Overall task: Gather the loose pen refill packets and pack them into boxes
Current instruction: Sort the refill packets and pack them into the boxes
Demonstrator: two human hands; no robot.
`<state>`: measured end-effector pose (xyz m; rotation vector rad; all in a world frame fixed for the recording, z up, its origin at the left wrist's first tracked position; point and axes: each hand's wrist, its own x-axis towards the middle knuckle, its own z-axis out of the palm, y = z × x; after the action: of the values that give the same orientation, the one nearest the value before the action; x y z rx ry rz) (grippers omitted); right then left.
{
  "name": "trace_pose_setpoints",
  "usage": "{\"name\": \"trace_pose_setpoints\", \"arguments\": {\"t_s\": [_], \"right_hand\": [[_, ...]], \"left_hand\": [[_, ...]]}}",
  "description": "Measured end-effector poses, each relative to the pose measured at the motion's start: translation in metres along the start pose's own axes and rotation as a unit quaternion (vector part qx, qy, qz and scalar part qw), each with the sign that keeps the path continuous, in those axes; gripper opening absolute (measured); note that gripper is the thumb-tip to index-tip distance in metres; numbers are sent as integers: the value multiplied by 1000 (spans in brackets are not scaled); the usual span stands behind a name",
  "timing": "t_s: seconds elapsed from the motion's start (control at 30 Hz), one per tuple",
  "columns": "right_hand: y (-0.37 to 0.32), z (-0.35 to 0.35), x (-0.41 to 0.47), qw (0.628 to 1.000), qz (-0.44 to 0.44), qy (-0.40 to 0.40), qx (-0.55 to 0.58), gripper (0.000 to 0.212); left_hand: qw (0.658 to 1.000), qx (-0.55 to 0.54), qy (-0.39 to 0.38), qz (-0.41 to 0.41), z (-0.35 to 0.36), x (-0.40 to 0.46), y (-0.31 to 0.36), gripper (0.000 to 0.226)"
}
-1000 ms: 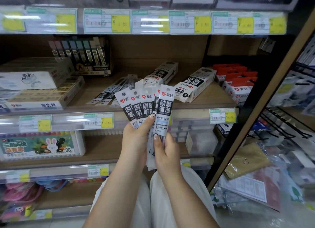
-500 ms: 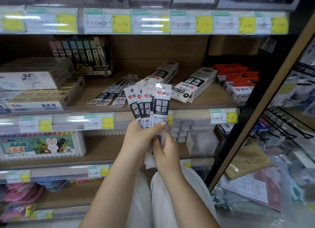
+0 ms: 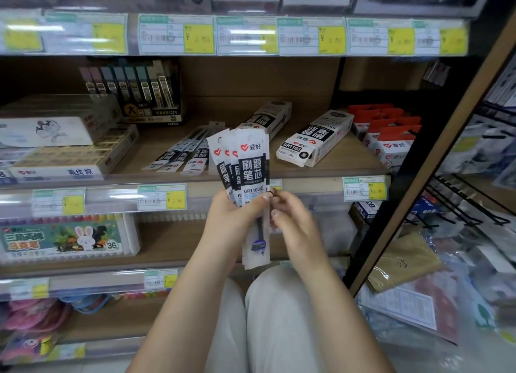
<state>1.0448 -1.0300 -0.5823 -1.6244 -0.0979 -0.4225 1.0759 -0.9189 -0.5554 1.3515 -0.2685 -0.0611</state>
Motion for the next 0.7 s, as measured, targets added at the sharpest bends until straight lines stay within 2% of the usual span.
{"name": "trace_pose_setpoints", "arguments": {"t_s": [0.17,0.23,0.33,0.43,0.6,0.7], "right_hand": [[-16,-17,9,999,-36,16,3,31],[-22,-20,11,1000,-25,7,-15,29],[-26,-21,11,1000,0,-4,-14,14],[-24,-19,8,999,18,9,-45,17],[-19,-18,5,996,46,32,-75,17],[-20,-18,5,995,58,40,-66,17]], "left_hand": [[997,53,-49,16,16,-6,-4,16],[994,74,-75,16,22,-5,-8,22],[992,82,-98,-8,30,-8,-16,30],[991,98,-90,-27,35,-8,-24,39],[984,125,-107,-71,33,-12,-29,34],[980,134,-124,-83,31,-17,-32,39]]}}
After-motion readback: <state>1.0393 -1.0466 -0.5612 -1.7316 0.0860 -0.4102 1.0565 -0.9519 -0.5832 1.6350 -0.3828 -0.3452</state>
